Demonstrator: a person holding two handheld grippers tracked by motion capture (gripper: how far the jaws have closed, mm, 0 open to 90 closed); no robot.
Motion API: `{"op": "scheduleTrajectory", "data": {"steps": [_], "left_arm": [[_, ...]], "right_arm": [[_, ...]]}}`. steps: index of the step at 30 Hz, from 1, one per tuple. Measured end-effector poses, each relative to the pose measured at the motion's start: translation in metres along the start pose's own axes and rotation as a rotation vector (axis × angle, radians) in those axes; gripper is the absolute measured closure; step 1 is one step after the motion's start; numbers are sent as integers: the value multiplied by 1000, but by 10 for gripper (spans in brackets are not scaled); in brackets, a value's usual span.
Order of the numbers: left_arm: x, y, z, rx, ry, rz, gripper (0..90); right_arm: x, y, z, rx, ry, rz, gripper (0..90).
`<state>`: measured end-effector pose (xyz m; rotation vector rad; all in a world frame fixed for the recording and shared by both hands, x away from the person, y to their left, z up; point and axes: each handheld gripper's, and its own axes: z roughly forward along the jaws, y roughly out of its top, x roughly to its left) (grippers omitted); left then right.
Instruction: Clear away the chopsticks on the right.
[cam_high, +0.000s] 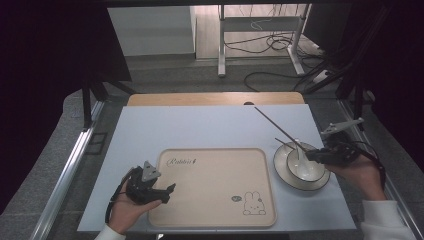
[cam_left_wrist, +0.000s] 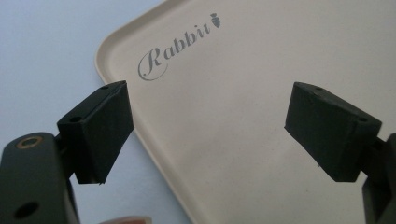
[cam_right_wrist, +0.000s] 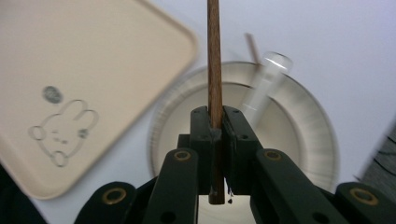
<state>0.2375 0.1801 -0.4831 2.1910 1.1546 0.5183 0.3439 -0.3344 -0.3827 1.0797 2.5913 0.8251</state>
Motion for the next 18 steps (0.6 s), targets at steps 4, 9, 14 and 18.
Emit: {"op": "scheduleTrajectory", "data": {"steps": [4, 9, 14, 18], "left_arm": [[0, 0, 0, 0, -2, 0, 152], [0, 0, 0, -4, -3, 0, 153], [0, 0, 0, -3, -5, 0, 153], [-1, 0, 0, -1, -4, 5, 152]], "right_arm": [[23, 8, 6, 8, 37, -32, 833], [50, 6, 25, 62, 70, -63, 833], [77, 0, 46, 116, 99, -98, 833], [99, -2, 68, 177, 127, -146, 833]]}}
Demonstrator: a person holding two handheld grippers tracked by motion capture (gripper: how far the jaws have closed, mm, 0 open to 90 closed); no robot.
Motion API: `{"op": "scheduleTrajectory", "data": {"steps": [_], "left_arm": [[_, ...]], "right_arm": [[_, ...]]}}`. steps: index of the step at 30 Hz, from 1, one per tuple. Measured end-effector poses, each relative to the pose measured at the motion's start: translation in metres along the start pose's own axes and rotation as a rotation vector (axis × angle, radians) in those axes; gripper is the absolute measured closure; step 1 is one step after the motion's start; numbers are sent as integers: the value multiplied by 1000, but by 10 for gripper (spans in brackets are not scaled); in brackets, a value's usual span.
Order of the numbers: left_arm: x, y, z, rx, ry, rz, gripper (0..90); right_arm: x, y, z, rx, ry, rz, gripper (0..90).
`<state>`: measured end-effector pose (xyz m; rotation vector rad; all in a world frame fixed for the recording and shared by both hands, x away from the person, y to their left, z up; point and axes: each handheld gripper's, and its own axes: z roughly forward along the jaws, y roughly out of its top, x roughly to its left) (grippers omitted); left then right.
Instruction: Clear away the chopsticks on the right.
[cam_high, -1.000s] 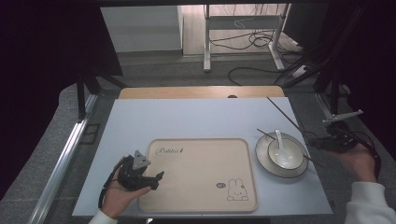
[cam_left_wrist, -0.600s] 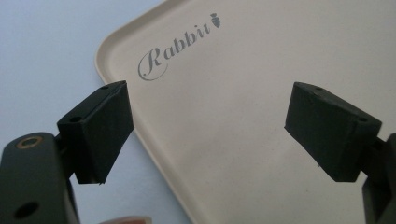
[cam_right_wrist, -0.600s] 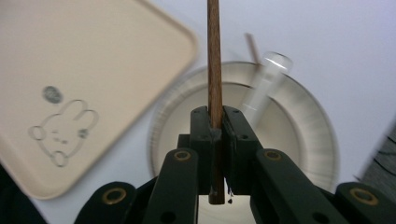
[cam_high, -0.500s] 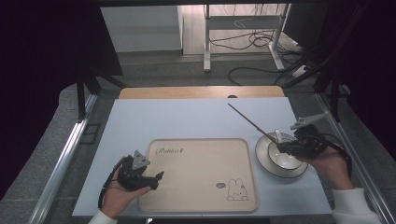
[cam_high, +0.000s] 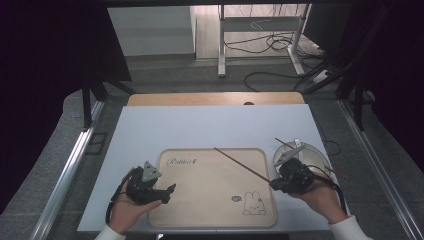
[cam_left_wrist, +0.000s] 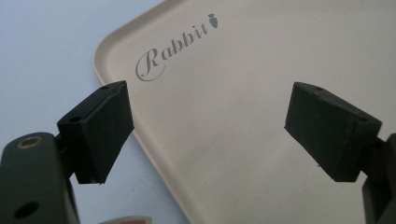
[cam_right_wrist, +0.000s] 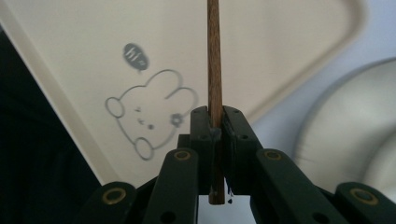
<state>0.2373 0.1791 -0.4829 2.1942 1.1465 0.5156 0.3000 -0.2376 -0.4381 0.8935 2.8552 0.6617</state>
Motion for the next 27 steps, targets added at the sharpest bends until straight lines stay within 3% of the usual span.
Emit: {"op": "scheduleTrajectory", "data": {"steps": [9, 20, 21, 23, 25, 26, 27], "left_arm": [[1, -1, 1, 6, 2, 0, 153], [-1, 0, 2, 11, 0, 4, 153], [-1, -1, 2, 9, 1, 2, 153], [0, -1, 2, 7, 2, 0, 153], [0, -1, 2, 6, 2, 1, 153], [0, -1, 2, 8, 2, 3, 153], [1, -1, 2, 8, 2, 4, 153]], "right_arm": [[18, 3, 43, 114, -2, -31, 831], [24, 3, 54, 128, -29, -69, 779], [26, 4, 54, 121, -41, -83, 704], [27, 5, 51, 109, -51, -93, 676], [26, 8, 35, 28, -57, -91, 614], [22, 10, 19, -44, -60, -83, 537], [22, 10, 19, -44, -60, -83, 537]]}}
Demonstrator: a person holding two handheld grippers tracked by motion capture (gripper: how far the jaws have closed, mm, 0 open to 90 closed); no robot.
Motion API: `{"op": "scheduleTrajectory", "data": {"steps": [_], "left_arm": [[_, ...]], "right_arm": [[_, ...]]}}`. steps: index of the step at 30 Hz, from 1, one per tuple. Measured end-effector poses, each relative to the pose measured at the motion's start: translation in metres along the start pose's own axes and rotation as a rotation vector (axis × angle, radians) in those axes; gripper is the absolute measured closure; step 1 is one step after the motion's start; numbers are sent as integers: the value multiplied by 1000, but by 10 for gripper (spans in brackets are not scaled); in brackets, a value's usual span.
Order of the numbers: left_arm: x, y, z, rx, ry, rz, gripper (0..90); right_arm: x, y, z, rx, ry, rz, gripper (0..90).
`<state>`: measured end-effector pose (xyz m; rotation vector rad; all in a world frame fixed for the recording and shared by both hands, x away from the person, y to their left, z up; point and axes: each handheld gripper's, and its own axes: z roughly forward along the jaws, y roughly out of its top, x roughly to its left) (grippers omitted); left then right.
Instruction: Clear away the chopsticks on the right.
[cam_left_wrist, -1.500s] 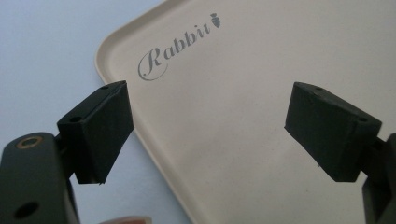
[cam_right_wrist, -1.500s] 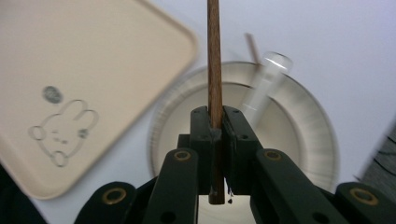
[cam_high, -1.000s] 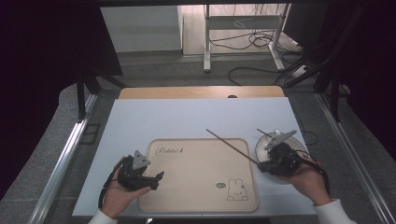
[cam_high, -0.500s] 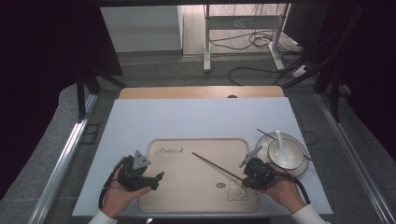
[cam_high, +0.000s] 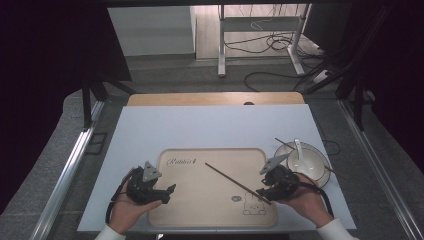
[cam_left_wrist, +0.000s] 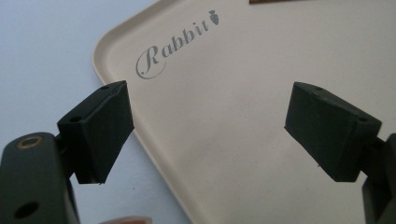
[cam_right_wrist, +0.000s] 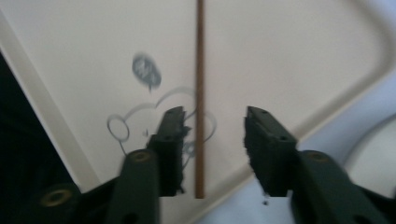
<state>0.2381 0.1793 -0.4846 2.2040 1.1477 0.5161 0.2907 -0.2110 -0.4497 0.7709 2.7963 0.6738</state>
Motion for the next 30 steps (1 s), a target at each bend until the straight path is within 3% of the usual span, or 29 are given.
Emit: {"op": "scheduleTrajectory", "data": {"steps": [2, 3, 5, 6, 7, 9, 12, 13, 15, 21, 27, 30], "left_arm": [[0, 0, 0, -2, 0, -1, 153], [0, 0, -1, -4, 1, -2, 153], [0, 0, -1, -5, 2, -2, 153], [1, 0, -1, -4, 3, -4, 153], [1, 0, -1, -4, 3, -4, 153], [1, 0, 0, -4, 3, -3, 153], [-1, 1, -1, -3, 1, 5, 153], [-1, 1, -1, -3, 1, 5, 153], [0, 0, 0, -1, 3, 5, 153], [0, 1, 0, 0, 2, 5, 153], [-1, 1, 0, 3, 4, 8, 153], [-1, 1, 0, 2, 5, 7, 153]], "right_arm": [[-10, -1, -19, -57, -17, 22, 478], [-23, -6, -38, -101, -54, 50, 443], [-30, -9, -47, -118, -69, 68, 435], [-45, -19, -65, -150, -83, 110, 420], [-45, -19, -65, -150, -83, 110, 420], [-67, -36, -85, -164, -139, 165, 402], [-89, -56, -99, -180, -156, 234, 396], [-89, -56, -99, -180, -156, 234, 396], [-107, -76, -108, -161, -193, 278, 400], [-135, -114, -115, -121, -226, 368, 443], [-149, -132, -102, -28, -237, 375, 497], [-157, -139, -86, 49, -232, 361, 539]]}}
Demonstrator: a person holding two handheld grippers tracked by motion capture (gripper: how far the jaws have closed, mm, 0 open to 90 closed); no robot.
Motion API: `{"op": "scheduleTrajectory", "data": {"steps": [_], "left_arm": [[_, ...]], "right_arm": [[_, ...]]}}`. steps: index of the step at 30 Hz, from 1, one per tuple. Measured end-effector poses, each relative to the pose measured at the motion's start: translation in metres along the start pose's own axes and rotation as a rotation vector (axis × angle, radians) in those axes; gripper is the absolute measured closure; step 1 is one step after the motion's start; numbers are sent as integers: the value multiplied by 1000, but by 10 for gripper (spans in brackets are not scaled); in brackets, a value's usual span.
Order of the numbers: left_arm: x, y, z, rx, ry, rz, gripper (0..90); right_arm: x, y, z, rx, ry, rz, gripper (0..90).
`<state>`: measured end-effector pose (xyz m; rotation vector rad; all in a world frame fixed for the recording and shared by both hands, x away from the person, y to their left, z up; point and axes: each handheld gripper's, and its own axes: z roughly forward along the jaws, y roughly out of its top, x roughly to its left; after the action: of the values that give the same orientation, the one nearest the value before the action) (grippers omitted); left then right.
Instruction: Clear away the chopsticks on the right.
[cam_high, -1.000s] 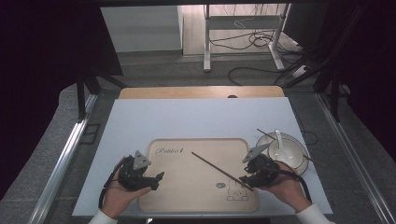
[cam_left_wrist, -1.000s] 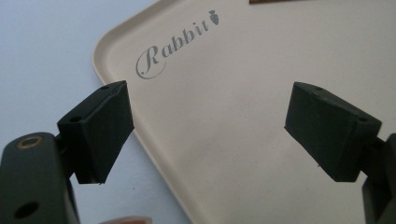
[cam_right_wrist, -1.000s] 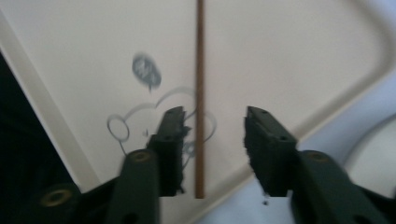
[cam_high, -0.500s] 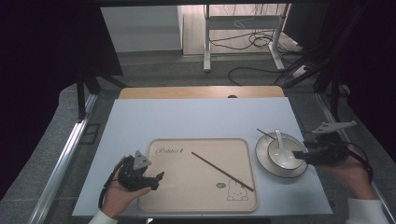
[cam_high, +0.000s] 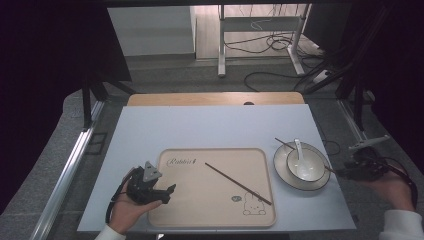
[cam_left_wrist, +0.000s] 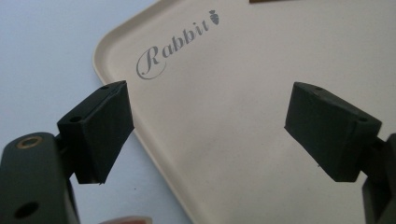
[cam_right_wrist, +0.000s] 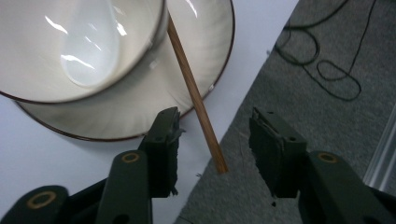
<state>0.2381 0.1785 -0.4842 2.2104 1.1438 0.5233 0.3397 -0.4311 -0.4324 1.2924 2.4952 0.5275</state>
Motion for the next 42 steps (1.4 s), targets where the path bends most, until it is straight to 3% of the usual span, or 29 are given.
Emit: {"op": "scheduleTrajectory", "data": {"steps": [2, 5, 11, 13, 17, 24, 29, 32, 33, 34, 36, 38, 41, 42], "left_arm": [[0, 0, 0, 0, 0, 0, 153], [0, 0, 0, -3, 1, -3, 153], [0, 0, 0, -3, 1, -3, 153], [0, -1, 0, -1, 1, -2, 153], [1, -1, 0, 1, 0, 0, 153], [1, -1, -1, 0, 1, 1, 153], [1, -1, -1, 0, 1, 0, 153], [1, -1, -1, -2, 2, -1, 153], [2, -1, -1, -2, 1, -2, 153], [2, -1, -1, -1, 2, -1, 153], [1, -1, -1, -1, 2, -1, 153], [1, -1, -1, -2, 3, -1, 153], [1, 0, -1, -3, 3, -1, 153], [1, 0, -1, -2, 3, 0, 153]], "right_arm": [[-1, 0, 4, 17, 2, -7, 548], [1, 1, 17, 91, -18, -40, 589], [4, 2, 29, 135, -16, -69, 641], [5, 2, 35, 174, -24, -93, 695], [6, 1, 38, 187, -10, -104, 794], [6, 2, 34, 182, 6, -104, 829], [3, 3, 25, 141, 9, -46, 833], [-1, 5, 6, 56, -2, 5, 833], [-1, 5, 6, 56, -2, 5, 833], [1, 9, -8, 13, -25, 8, 834], [4, 11, -15, -11, -28, 6, 834], [14, 20, -35, -86, -10, -9, 833], [24, 27, -44, -119, 10, -29, 833], [35, 34, -48, -134, 28, -63, 833]]}}
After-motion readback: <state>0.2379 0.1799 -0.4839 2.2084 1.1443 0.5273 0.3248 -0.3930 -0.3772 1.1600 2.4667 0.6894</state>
